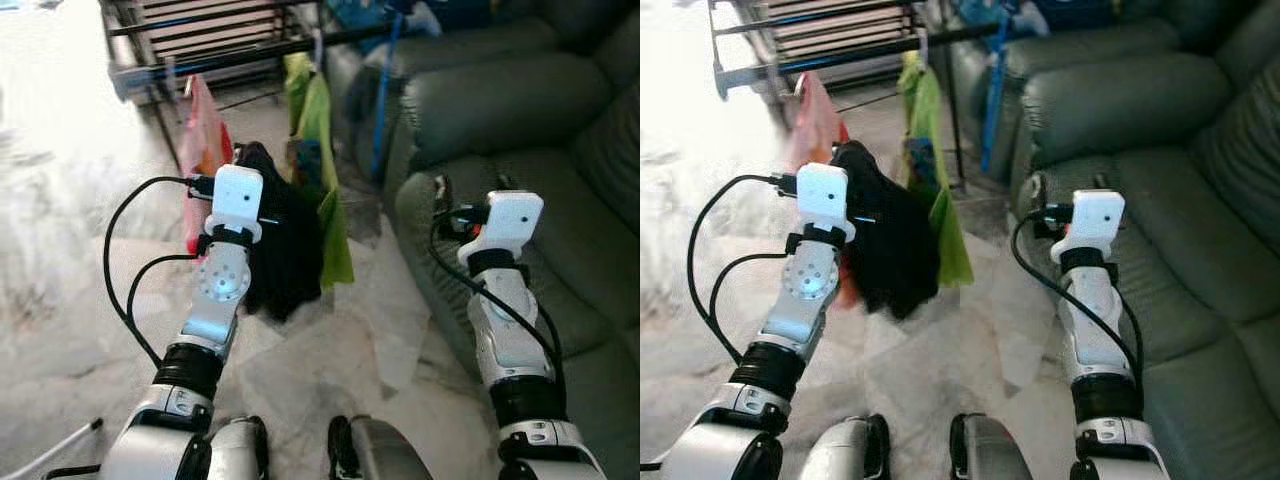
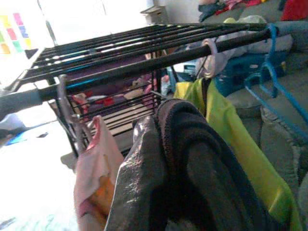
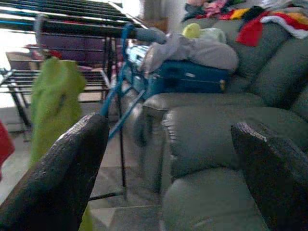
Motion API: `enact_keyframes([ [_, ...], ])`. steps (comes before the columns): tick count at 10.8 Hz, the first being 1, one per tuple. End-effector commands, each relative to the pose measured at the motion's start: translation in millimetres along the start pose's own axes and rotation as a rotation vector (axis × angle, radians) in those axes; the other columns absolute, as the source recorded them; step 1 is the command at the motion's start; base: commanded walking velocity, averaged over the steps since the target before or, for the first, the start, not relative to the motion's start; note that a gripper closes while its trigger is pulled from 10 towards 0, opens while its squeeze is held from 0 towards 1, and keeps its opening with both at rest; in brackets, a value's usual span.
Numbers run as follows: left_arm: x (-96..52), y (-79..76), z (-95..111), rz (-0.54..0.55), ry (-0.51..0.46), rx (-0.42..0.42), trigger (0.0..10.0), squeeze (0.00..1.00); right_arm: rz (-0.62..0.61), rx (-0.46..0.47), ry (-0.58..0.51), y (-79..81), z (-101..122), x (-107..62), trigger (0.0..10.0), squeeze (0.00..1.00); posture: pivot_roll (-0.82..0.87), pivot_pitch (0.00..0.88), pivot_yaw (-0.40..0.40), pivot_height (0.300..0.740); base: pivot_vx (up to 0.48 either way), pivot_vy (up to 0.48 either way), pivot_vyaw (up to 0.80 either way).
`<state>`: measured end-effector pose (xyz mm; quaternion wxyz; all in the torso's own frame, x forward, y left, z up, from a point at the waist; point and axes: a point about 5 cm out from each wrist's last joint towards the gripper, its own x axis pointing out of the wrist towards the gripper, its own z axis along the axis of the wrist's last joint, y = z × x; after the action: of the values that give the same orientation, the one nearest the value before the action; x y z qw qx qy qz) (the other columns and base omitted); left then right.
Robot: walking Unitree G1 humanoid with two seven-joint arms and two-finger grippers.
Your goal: Hang hanger
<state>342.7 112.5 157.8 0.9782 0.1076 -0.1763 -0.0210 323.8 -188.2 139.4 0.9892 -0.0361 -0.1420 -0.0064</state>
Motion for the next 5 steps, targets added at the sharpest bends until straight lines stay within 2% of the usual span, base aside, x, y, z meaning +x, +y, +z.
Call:
enact_keyframes([
  [1,3.1,2.7,7.0,0.018,-0.034,0.002,10.0,0.0,0.014,0.001,-0.012,2.4,2.2,-0.8,10.0,0.0,-0.1,0.184,-0.012,0.74,0.0,0.0,0.62],
  [2,3.0,1.5,7.3,0.006,-0.039,0.004,10.0,0.0,0.011,0.002,-0.009,2.2,1.9,-0.6,10.0,0.0,-0.1,0.184,-0.012,0.74,0.0,0.0,0.74],
  [5,2.6,1.2,6.5,0.003,-0.036,0.004,10.0,0.0,0.013,0.008,-0.004,1.3,1.0,-0.5,10.0,0.0,-0.1,0.184,-0.012,0.74,0.283,0.0,0.0],
])
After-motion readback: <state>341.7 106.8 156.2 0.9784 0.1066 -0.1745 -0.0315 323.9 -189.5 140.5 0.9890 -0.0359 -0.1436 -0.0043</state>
